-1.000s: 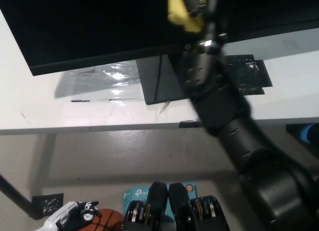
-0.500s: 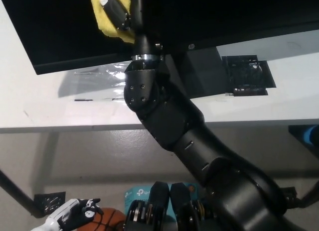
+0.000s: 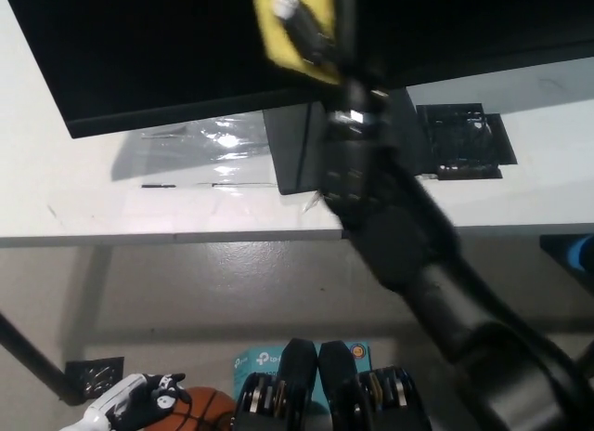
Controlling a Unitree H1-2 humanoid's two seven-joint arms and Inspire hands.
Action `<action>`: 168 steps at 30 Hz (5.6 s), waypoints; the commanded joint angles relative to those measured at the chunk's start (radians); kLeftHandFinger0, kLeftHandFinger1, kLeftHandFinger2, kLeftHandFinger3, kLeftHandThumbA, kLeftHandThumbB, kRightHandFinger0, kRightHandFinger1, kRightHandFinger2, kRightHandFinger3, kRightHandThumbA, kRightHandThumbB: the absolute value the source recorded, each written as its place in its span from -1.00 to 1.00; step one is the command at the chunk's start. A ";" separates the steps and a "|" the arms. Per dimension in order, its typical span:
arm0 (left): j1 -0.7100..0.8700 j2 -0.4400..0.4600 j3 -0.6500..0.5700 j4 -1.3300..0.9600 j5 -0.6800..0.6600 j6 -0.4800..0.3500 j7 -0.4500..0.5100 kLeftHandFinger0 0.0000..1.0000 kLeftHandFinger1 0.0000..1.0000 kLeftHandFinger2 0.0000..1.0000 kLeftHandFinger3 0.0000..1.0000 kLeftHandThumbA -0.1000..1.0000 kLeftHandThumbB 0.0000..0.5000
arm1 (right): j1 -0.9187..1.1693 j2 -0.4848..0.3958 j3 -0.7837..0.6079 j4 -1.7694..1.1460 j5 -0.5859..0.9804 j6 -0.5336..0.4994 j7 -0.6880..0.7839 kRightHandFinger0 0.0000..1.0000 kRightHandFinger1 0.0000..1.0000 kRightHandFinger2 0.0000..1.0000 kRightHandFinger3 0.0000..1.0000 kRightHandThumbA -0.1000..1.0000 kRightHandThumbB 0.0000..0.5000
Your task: The robot uses its right hand to pick up the cloth kept in the middle of the desk and use it to wipe the monitor in the middle of the desk by swiping its screen twice
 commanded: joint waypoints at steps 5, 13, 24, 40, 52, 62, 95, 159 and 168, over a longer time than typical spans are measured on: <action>-0.008 0.015 0.014 -0.013 -0.008 -0.024 -0.009 1.00 1.00 1.00 1.00 -0.71 -0.24 | 0.158 -0.158 -0.030 -0.252 -0.003 -0.028 0.145 -1.00 -1.00 -0.87 -0.60 -1.00 -0.82; -0.004 0.020 0.015 -0.017 -0.006 -0.032 -0.011 1.00 1.00 1.00 1.00 -0.71 -0.33 | 0.312 -0.259 -0.079 -0.288 0.002 -0.063 0.170 -1.00 -1.00 -1.00 -0.74 -1.00 -0.74; 0.003 0.018 0.022 -0.017 -0.014 -0.018 -0.010 1.00 1.00 1.00 1.00 -0.76 -0.31 | 0.313 -0.289 -0.127 -0.110 0.002 -0.044 0.167 -1.00 -1.00 -0.80 -0.44 -1.00 -0.57; 0.005 0.016 0.026 -0.034 -0.014 -0.006 -0.007 1.00 1.00 1.00 1.00 -0.82 -0.43 | 0.081 -0.299 -0.083 0.221 -0.067 0.230 0.198 -1.00 -1.00 -0.66 -0.61 -1.00 -0.55; 0.003 0.015 0.027 -0.028 -0.013 -0.016 -0.005 1.00 1.00 1.00 1.00 -0.74 -0.33 | 0.173 -0.315 0.028 0.013 -0.048 0.456 0.588 -1.00 -0.96 -0.66 0.13 -1.00 -0.40; 0.007 0.021 0.028 -0.033 -0.012 -0.010 -0.006 1.00 1.00 1.00 1.00 -0.77 -0.37 | 0.257 -0.396 0.103 -0.249 -0.101 0.699 0.988 1.00 1.00 1.00 1.00 0.44 0.35; 0.025 0.021 0.027 -0.048 -0.010 -0.010 -0.006 1.00 1.00 1.00 1.00 -0.76 -0.31 | 0.261 -0.408 -0.153 -0.466 -0.371 0.699 1.259 1.00 1.00 1.00 1.00 1.00 0.94; 0.012 0.016 0.033 -0.033 -0.010 -0.012 -0.005 1.00 1.00 1.00 1.00 -0.83 -0.42 | 0.955 -0.006 -0.771 -0.619 0.381 0.148 0.945 -0.57 -0.14 0.30 0.48 -0.26 -0.47; 0.003 0.015 0.026 -0.024 -0.001 -0.022 -0.002 1.00 1.00 1.00 1.00 -0.78 -0.38 | 0.948 -0.048 -0.735 -0.624 0.403 0.206 0.885 -0.43 -0.10 0.32 0.50 -0.21 -0.56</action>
